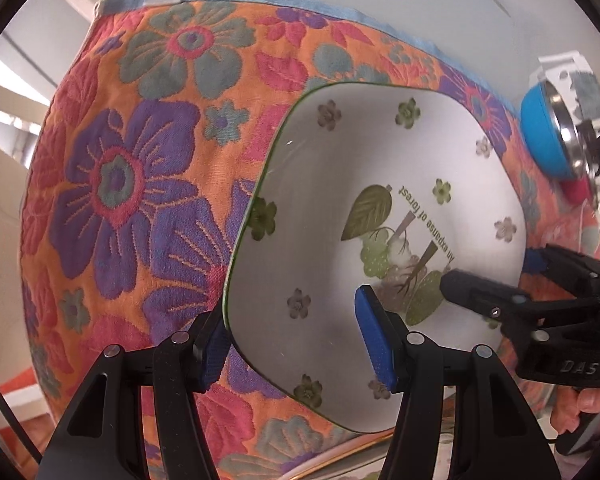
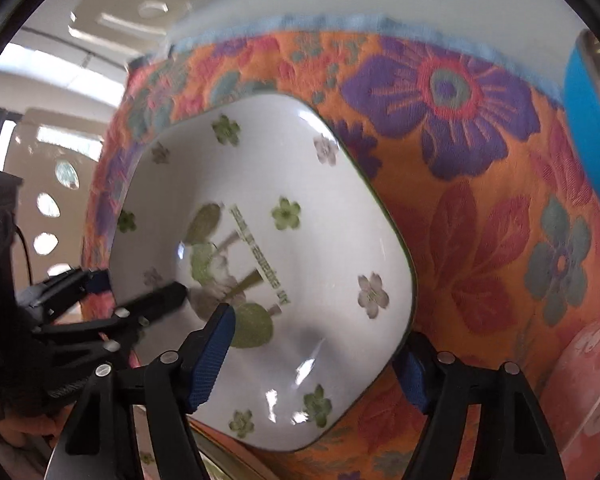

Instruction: Organize plates and bowls

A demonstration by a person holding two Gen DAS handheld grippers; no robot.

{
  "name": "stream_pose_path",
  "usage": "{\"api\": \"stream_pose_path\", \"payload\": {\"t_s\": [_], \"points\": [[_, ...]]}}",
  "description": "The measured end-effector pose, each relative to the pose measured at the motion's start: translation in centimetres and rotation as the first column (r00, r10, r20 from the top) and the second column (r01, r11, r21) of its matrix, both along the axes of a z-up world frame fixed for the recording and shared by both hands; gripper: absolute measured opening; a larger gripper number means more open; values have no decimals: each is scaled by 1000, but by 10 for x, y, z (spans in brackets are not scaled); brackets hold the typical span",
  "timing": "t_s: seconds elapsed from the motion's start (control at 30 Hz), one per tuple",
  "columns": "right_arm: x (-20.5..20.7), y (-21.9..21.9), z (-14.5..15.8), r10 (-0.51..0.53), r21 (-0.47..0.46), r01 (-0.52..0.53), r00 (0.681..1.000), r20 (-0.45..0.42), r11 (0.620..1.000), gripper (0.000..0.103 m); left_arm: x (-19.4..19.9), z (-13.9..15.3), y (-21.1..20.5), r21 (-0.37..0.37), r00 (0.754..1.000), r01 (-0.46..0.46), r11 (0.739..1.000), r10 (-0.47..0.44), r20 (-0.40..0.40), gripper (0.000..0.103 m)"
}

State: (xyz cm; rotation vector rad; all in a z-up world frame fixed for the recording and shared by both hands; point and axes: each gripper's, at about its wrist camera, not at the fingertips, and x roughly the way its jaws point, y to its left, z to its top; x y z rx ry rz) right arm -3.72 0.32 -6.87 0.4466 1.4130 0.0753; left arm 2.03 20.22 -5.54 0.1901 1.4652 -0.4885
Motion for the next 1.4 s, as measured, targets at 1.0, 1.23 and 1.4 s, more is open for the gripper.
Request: {"api": "stream_pose_path", "payload": {"t_s": [1.0,1.23,1.4], "points": [[-4,-1,1,-89,48,84,990,108,995,94,-9,-12,-36,27,995,83,996,-85,53,90],[-19,-42,-2,-301,140,287,949,95,948,29,8,-7,-19,-15,999,-46,999,46,10,52],[-10,-39,2,-245,118,234,965,89,965,27,10,-8,-27,-53,1000,29,998,-30,-3,50]]}}
